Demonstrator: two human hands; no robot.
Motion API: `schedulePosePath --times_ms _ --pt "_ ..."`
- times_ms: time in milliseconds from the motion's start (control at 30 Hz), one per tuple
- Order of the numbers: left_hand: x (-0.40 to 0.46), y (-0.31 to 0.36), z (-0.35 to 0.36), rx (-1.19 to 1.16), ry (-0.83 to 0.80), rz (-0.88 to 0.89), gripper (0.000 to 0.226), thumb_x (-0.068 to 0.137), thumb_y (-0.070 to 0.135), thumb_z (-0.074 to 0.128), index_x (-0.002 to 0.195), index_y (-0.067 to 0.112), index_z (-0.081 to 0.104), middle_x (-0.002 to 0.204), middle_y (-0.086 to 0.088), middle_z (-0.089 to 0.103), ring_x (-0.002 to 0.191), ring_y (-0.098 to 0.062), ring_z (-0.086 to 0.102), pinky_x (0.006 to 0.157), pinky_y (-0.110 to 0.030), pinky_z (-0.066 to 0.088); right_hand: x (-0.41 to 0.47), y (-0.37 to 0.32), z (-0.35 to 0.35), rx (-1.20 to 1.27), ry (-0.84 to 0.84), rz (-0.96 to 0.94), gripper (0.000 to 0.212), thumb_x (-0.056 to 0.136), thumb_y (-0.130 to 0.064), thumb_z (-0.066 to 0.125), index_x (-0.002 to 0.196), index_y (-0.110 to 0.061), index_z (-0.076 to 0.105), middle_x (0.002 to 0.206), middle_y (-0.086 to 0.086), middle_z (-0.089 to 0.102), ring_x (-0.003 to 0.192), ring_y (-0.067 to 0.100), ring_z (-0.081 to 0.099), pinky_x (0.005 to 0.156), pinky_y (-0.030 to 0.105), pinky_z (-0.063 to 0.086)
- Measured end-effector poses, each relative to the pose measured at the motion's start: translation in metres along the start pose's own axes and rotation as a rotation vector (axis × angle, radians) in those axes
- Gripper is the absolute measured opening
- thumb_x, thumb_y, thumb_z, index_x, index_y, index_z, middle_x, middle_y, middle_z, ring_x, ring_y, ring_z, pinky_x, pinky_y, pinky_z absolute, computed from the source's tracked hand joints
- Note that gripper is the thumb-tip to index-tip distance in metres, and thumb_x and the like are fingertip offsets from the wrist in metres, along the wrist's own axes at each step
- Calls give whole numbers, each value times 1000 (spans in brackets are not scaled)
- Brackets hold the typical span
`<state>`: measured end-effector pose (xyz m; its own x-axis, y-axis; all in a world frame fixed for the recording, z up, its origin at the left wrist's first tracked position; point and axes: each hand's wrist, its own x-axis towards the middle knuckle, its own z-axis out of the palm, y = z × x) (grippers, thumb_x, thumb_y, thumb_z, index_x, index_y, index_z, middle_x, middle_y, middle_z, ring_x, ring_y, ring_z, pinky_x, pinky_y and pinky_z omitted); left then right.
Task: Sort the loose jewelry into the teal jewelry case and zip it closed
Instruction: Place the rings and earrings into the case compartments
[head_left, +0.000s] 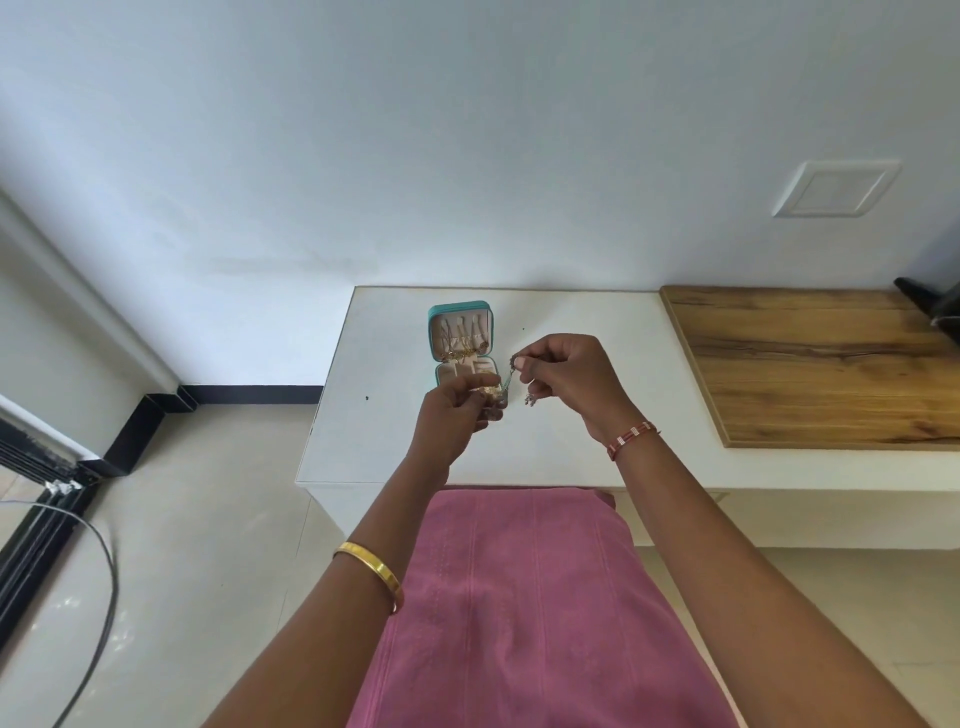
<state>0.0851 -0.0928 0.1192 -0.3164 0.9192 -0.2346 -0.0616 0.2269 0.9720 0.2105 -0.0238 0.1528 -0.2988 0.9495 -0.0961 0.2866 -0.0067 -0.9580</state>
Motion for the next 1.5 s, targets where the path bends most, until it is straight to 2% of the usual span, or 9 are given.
schedulePosePath --times_ms 200,333,467,700,800,900,1167,1333,1500 --pt "13 -26 -9 -82 111 -151 28 93 0 40 106 5 63 83 -7 66 77 -19 62 85 -33 50 19 9 3 33 -18 58 14 85 -1 62 96 5 66 74 9 66 59 14 60 62 21 53" --pt "23 -39 -13 -130 177 -226 27 92 -1 40 100 8 64 80 -7 66 75 -18 62 84 -33 51 35 20 12 -43 9 73 13 82 0 64 94 4 67 78 13 66 56 13 55 50 11 47" --pt "36 -48 -15 -130 205 -262 27 91 -1 41 98 9 64 79 -6 66 74 -17 62 84 -33 51 53 30 24 -113 37 65 13 80 -3 67 91 2 70 74 4 65 59 5 55 48 7 40" --pt "66 -60 -19 -125 305 -290 27 89 -2 41 93 10 65 78 -3 64 77 -17 59 82 -31 50 88 51 47 -31 44 153 6 80 2 65 85 1 67 85 20 69 73 25 63 64 25 52" --pt "77 -66 -21 -123 348 -291 28 89 -2 41 86 13 64 77 -2 64 76 -16 59 78 -29 51 97 59 57 6 16 180 8 81 3 64 88 3 66 81 17 65 65 22 63 61 22 55" --pt "87 -75 -22 -125 372 -297 31 88 -2 41 79 17 64 75 -3 64 76 -17 58 77 -30 50 105 70 68 10 -14 224 14 82 4 63 95 8 64 83 16 65 62 17 63 69 29 58" --pt "102 -89 -25 -142 421 -319 30 87 -2 42 79 18 64 72 -1 63 74 -16 58 78 -30 51 121 95 87 -119 5 234 8 80 6 63 79 -2 63 71 9 62 67 27 63 74 39 57" --pt "102 -91 -24 -155 421 -329 28 88 -1 43 82 16 63 72 -1 63 74 -16 58 79 -30 51 122 101 91 -205 0 230 6 81 6 62 85 7 67 79 14 63 63 24 61 70 35 57" --pt "100 -90 -23 -157 412 -330 32 88 -1 43 76 21 62 73 -2 63 75 -16 58 80 -31 51 122 102 89 -263 -34 249 9 82 5 61 87 7 68 88 17 68 70 25 64 76 40 57"
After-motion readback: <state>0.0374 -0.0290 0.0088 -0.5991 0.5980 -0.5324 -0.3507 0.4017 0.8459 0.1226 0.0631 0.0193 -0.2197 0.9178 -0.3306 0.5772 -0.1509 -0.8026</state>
